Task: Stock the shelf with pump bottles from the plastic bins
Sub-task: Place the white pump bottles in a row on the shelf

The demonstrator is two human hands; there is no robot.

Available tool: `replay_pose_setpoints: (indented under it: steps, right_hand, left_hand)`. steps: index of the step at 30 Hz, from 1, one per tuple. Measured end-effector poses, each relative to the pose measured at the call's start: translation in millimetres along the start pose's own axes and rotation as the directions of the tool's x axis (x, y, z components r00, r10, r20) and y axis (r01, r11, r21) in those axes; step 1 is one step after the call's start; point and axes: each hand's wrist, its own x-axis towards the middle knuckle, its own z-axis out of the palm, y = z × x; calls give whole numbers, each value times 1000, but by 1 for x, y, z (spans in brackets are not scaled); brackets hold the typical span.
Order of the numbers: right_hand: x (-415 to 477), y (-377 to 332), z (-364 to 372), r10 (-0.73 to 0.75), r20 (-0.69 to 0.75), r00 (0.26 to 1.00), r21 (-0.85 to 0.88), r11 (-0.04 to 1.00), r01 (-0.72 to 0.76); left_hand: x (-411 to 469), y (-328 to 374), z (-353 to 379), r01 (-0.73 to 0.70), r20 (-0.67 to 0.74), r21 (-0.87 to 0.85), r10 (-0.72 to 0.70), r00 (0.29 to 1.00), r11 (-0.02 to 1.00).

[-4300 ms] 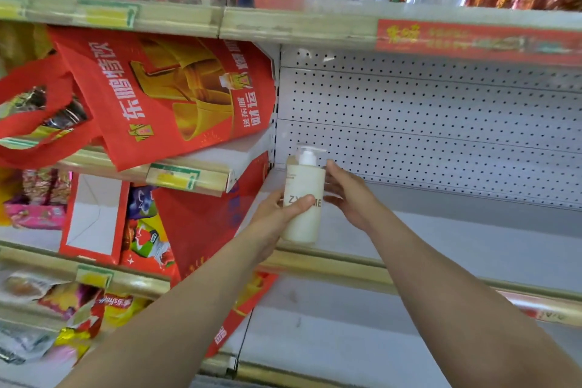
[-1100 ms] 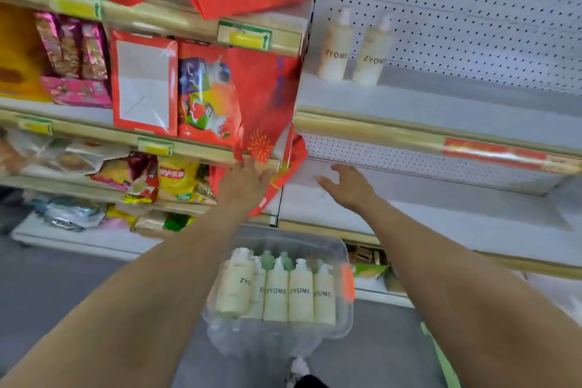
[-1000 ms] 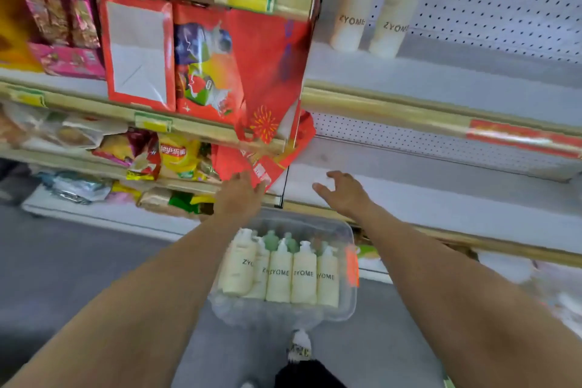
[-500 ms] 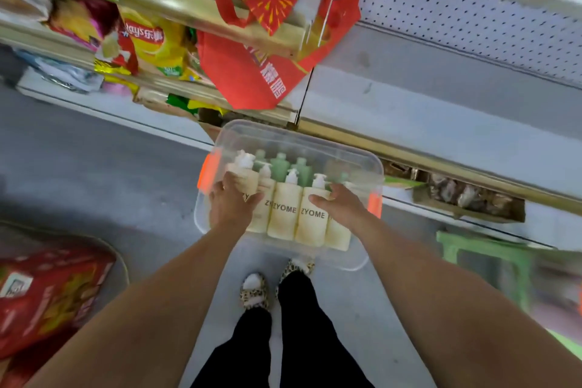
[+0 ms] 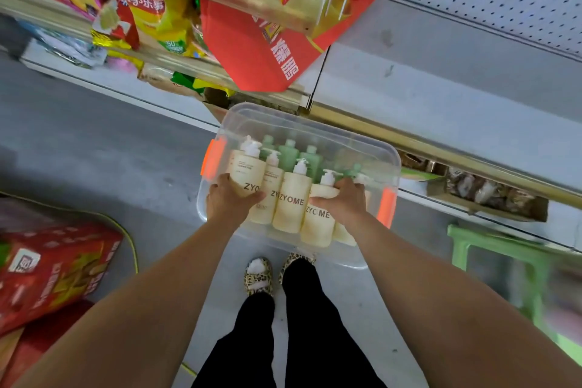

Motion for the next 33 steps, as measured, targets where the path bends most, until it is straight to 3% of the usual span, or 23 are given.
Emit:
replay_pose_setpoints:
  steps: [6, 12, 15, 19, 25, 29, 33]
  right_hand:
    - [-8, -6, 9, 15, -43, 999, 24, 1000, -14]
    - [-15, -14, 14, 71, -100, 992, -73, 994, -79]
    - [-23, -17, 7, 104, -48, 993, 149, 984, -96]
    - [-52, -9, 1, -57, -127, 990, 282, 955, 91]
    - [-109, -12, -52, -138, -213, 967, 658, 712, 246]
    - [-152, -33, -121, -206, -289, 935, 747, 562, 355]
    - [-207, -59, -192, -283, -390, 876, 717, 503, 482]
  left_hand:
    - [-6, -1, -2, 70, 85, -157, -57, 995, 985]
    - [-33, 3, 1, 13, 159, -396, 55, 986, 918]
    - [-50, 9, -4, -41, 192, -460, 145, 971, 887]
    - [-71, 20, -15, -94, 237, -536, 257, 937, 839]
    - [-113, 52, -49, -145, 311, -631, 419, 853, 762]
    - [-151, 89, -78, -208, 311, -721, 577, 755, 661]
    - [-192, 136, -110, -286, 256, -786, 709, 656, 549]
